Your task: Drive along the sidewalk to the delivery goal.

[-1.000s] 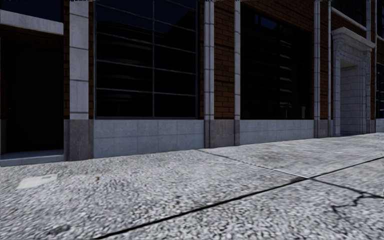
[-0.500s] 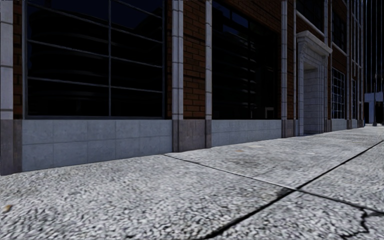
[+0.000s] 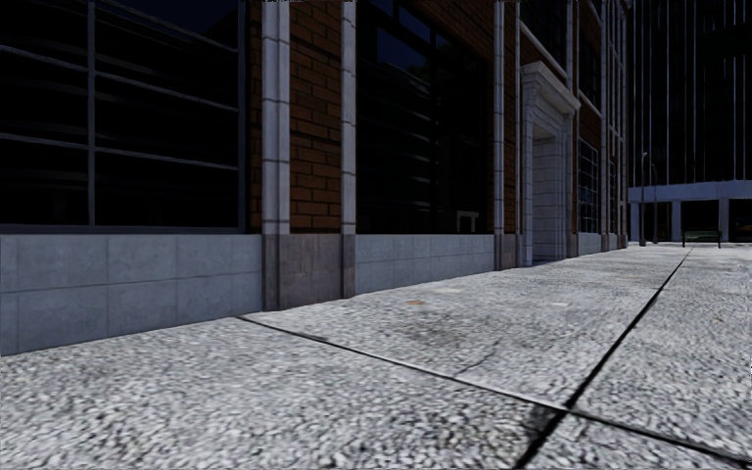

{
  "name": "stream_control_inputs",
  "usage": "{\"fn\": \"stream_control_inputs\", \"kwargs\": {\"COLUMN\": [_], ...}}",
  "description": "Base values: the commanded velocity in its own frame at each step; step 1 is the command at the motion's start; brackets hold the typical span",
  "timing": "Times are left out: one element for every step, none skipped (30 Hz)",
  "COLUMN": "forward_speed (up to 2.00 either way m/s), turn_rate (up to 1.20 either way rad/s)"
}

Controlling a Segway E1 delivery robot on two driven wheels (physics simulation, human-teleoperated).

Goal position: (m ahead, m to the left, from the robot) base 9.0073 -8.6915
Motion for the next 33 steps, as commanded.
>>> {"fn": "stream_control_inputs", "kwargs": {"forward_speed": [1.28,1.28,1.28,1.28,1.28,1.28,1.28,1.28,1.28,1.28,1.28,1.28,1.28,1.28,1.28,1.28,1.28,1.28,1.28,1.28,1.28,1.28,1.28,1.28,1.28,1.28,1.28,1.28,1.28,1.28,1.28,1.28,1.28], "turn_rate": [-0.44,-0.44,-0.44,-0.44,-0.44,-0.44,-0.44,-0.44,-0.44,-0.44,-0.44,-0.44,-0.44,-0.44,-0.44,-0.44,-0.44,-0.44,-0.44,-0.44,-0.44,-0.44,-0.44,-0.44,-0.44,-0.44,-0.44,-0.44,-0.44,-0.44,-0.44,-0.44,-0.44]}}
